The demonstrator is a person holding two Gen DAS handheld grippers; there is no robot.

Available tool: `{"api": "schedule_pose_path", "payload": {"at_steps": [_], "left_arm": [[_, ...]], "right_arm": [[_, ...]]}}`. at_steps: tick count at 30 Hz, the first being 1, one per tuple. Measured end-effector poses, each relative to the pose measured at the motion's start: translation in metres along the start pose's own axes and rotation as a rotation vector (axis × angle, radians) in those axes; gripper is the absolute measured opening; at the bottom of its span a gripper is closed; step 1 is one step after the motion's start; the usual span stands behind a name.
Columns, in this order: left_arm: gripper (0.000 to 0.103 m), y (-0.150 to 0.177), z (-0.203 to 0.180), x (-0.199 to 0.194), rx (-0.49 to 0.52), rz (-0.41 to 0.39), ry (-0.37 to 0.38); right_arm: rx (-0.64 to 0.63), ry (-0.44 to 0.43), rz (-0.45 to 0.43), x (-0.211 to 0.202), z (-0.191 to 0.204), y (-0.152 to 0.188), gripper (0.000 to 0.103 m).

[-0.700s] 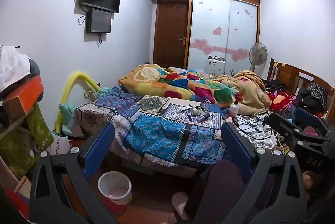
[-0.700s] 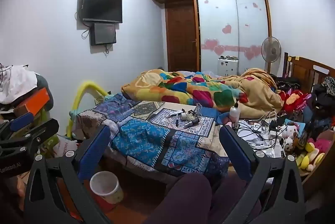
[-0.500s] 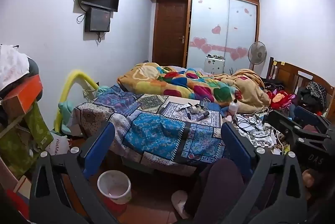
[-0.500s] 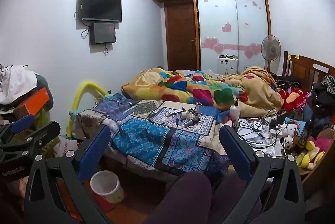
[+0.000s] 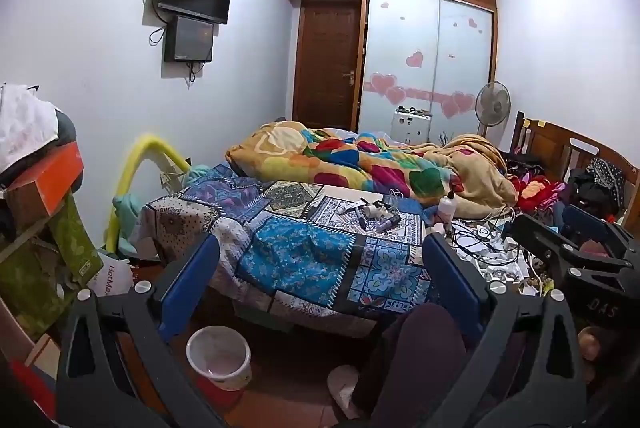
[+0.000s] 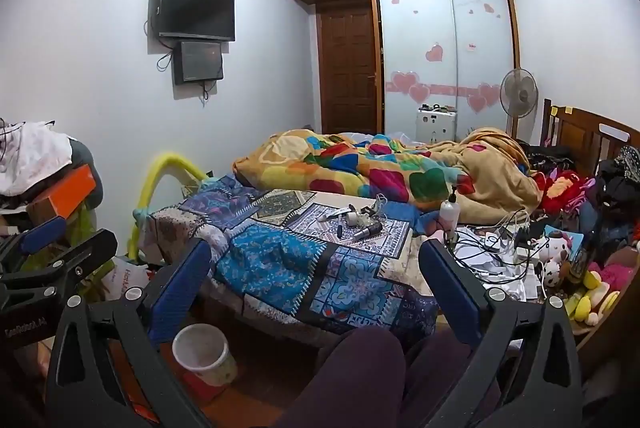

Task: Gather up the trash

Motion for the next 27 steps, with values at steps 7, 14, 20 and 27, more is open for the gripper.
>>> {"api": "schedule_pose_path", "payload": {"at_steps": [7, 14, 20, 27], "left_arm": [[0.102, 0.0001, 0.0007, -0.0009, -0.004, 0.0, 0.001], [0.102, 0.0025, 0.0012, -0.0002, -0.008, 0.0, 0.004], [0.102, 0.0025, 0.0017, -0.0003, -0.01, 0.001, 0.005], [0.102, 0.0041, 0.0011, -0.0008, -0.012, 0.002, 0.006]], "right_arm": [[0.0, 0.002, -0.002, -0.0008, 0.0, 0.0003, 0.103], [0.0, 0.002, -0.003, -0.0009, 0.0002, 0.0003, 0.103], [-0.002, 0.0, -0.001, -0.0005, 0.0011, 0.0009, 0.103], [-0.002, 0.002, -0.001, -0.0025, 0.0027, -0.0013, 0.103]]}}
Point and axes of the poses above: each gripper's, at about its wrist camera, not at the fingertips, and x roughly the way its jaws point, z to its left, y to its underside, the point moved 7 cm from there along x, roughly the way its jaws point, and after that the axes turned 4 degrees about -x, right-handed, at the moved point
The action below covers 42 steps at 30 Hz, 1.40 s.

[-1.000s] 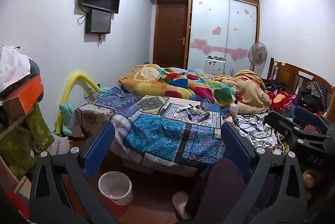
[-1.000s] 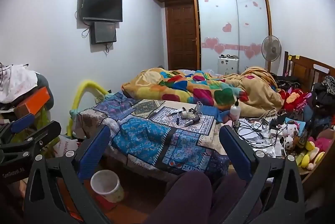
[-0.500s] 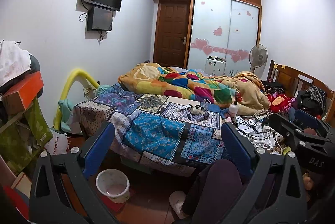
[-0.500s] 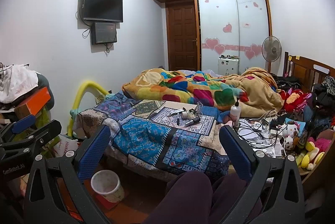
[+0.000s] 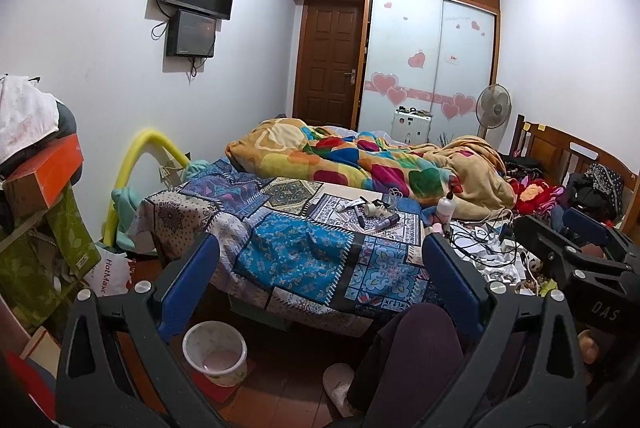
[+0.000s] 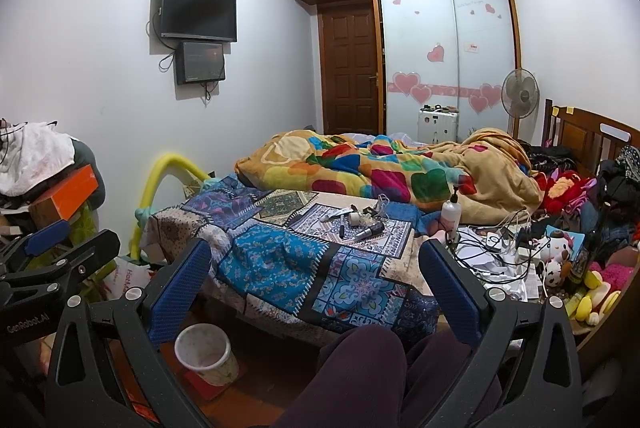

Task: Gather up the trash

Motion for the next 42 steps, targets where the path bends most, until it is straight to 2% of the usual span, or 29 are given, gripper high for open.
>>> {"api": "schedule_pose_path", "payload": {"at_steps": [42], "left_arm": [[0.102, 0.0021, -0.0048, -0.003, 0.003, -0.006, -0.006]], "right_arm": [[0.001, 0.009, -0.006, 0.0015, 0.0062, 0.0028, 0.103]]}}
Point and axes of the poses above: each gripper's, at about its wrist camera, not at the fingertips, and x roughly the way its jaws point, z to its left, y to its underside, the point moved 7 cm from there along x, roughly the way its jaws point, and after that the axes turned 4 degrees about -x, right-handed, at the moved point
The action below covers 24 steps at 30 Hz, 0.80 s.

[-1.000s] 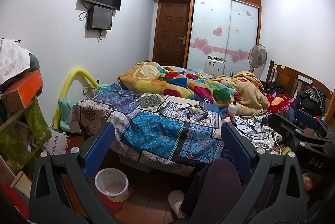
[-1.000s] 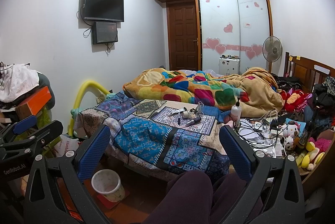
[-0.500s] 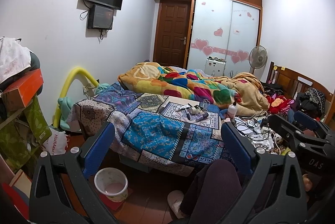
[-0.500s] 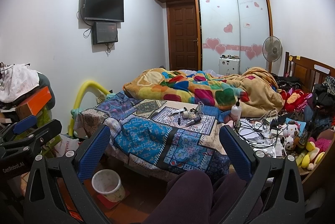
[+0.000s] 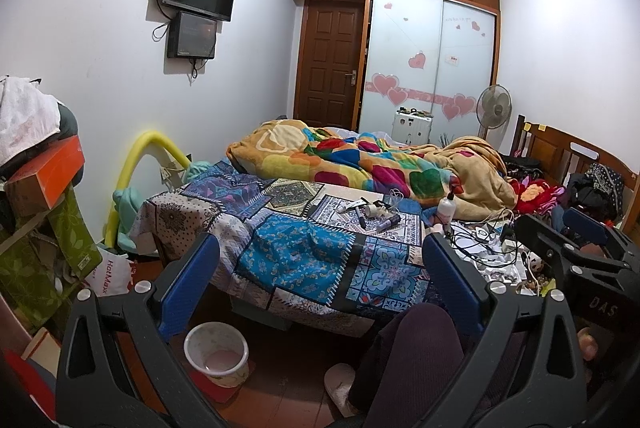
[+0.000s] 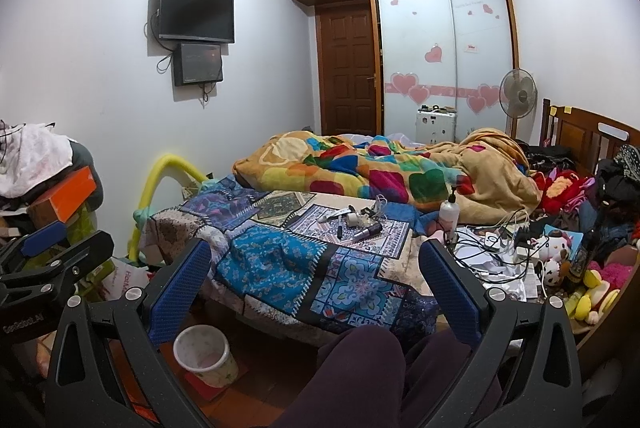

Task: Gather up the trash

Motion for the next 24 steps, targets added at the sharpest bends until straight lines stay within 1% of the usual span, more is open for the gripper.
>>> {"api": "schedule_pose_path", "payload": {"at_steps": [5, 9, 11, 15, 17, 21, 24], "left_arm": [[0.102, -0.006, -0.002, 0.003, 0.01, -0.005, -0.002], [0.102, -0.017, -0.003, 0.014, 0.007, -0.019, -0.007], [0.102, -0.025, -0.006, 0.025, 0.014, -0.028, -0.004], [0.102, -0.038, -0.013, 0.048, 0.016, -0.047, 0.016], [0.102, -0.042, -0.017, 0.066, 0.012, -0.039, 0.025], [0.102, -0.046, -0.028, 0.111, -0.008, 0.003, 0.03], [0.102, -0.043, -0.037, 0.153, 0.007, 0.045, 0.019]], "right_arm": [[0.007, 0.015, -0.004, 0.01, -0.01, -0.003, 0.103], [-0.002, 0.036, -0.018, 0.022, -0.024, -0.01, 0.103], [-0.009, 0.069, -0.028, 0.031, -0.036, -0.014, 0.103], [-0.011, 0.087, -0.016, 0.051, -0.058, -0.019, 0.103], [-0.003, 0.088, -0.002, 0.063, -0.069, -0.02, 0.103], [0.003, 0.1, 0.036, 0.09, -0.092, -0.02, 0.103], [0.003, 0.119, 0.06, 0.111, -0.108, -0.02, 0.103]]}}
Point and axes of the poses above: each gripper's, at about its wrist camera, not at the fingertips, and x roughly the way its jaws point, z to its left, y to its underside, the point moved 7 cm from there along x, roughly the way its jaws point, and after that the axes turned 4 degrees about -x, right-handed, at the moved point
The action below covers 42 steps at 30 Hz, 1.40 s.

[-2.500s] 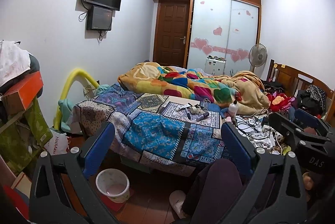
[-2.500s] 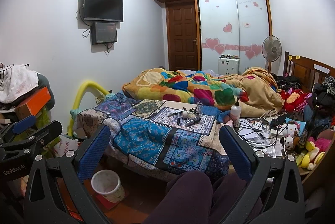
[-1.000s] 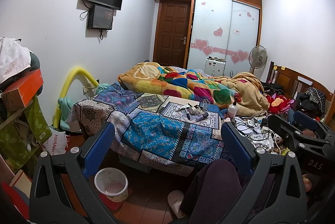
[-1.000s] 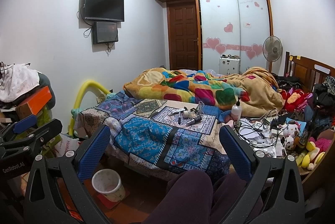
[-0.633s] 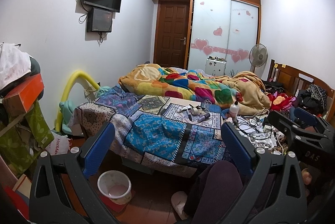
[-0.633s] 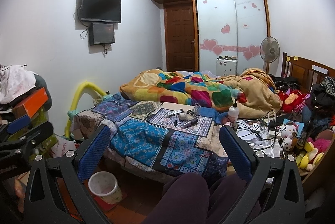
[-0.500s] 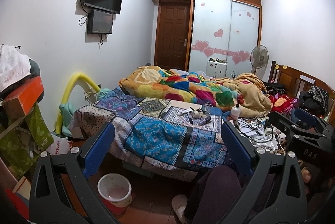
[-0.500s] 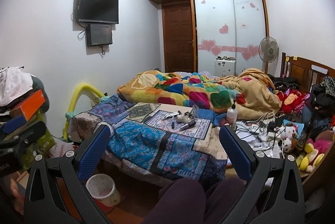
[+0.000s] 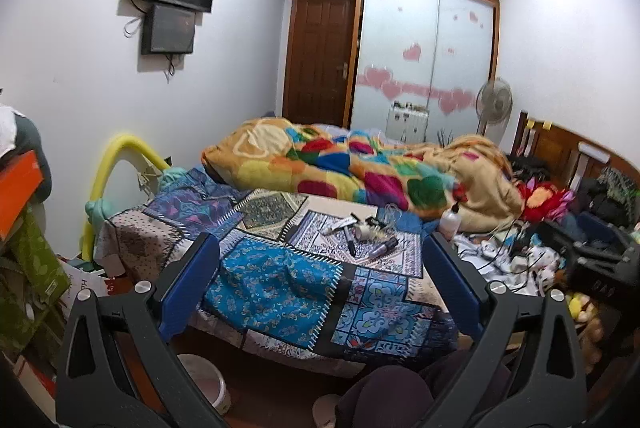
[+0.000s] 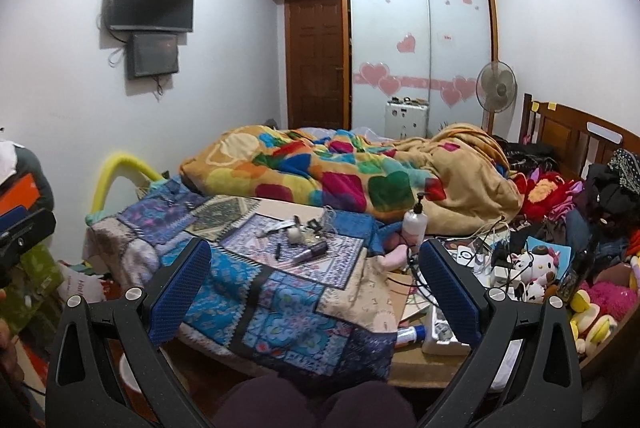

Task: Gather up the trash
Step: 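Grasp the black Sharpie with the left gripper while the right grasps the purple marker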

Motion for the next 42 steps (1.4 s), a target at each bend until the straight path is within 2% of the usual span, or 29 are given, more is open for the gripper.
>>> {"api": "schedule_pose_path", "payload": {"at_steps": [4, 8, 15, 21, 24, 26, 30, 35, 42], "left_arm": [[0.102, 0.005, -0.012, 0.051, 0.03, 0.072, -0.005], [0.102, 0.013, -0.024, 0.099, 0.038, 0.126, 0.013], [0.102, 0.028, -0.042, 0.189, 0.05, 0.218, -0.016], [0.102, 0.038, -0.05, 0.257, 0.072, 0.239, -0.045], [0.102, 0.047, -0.052, 0.287, 0.084, 0.278, -0.036], [0.101, 0.055, -0.05, 0.308, 0.081, 0.298, -0.028], [0.086, 0.071, -0.044, 0.343, 0.068, 0.357, -0.015], [0.077, 0.088, -0.035, 0.372, 0.063, 0.401, -0.03], [0.057, 0.101, -0.03, 0.392, 0.058, 0.435, -0.002]], "right_arm": [[0.014, 0.014, 0.053, 0.034, -0.018, 0.003, 0.103], [0.037, -0.017, 0.13, 0.077, -0.034, 0.015, 0.103], [0.05, -0.039, 0.215, 0.142, -0.049, 0.032, 0.103], [0.055, -0.091, 0.301, 0.204, -0.044, 0.045, 0.103], [0.078, -0.129, 0.34, 0.234, -0.037, 0.053, 0.103], [0.096, -0.121, 0.352, 0.254, -0.036, 0.058, 0.103], [0.122, -0.145, 0.409, 0.293, -0.028, 0.07, 0.096], [0.131, -0.204, 0.476, 0.333, -0.005, 0.085, 0.089], [0.137, -0.16, 0.522, 0.369, 0.014, 0.1, 0.089]]}}
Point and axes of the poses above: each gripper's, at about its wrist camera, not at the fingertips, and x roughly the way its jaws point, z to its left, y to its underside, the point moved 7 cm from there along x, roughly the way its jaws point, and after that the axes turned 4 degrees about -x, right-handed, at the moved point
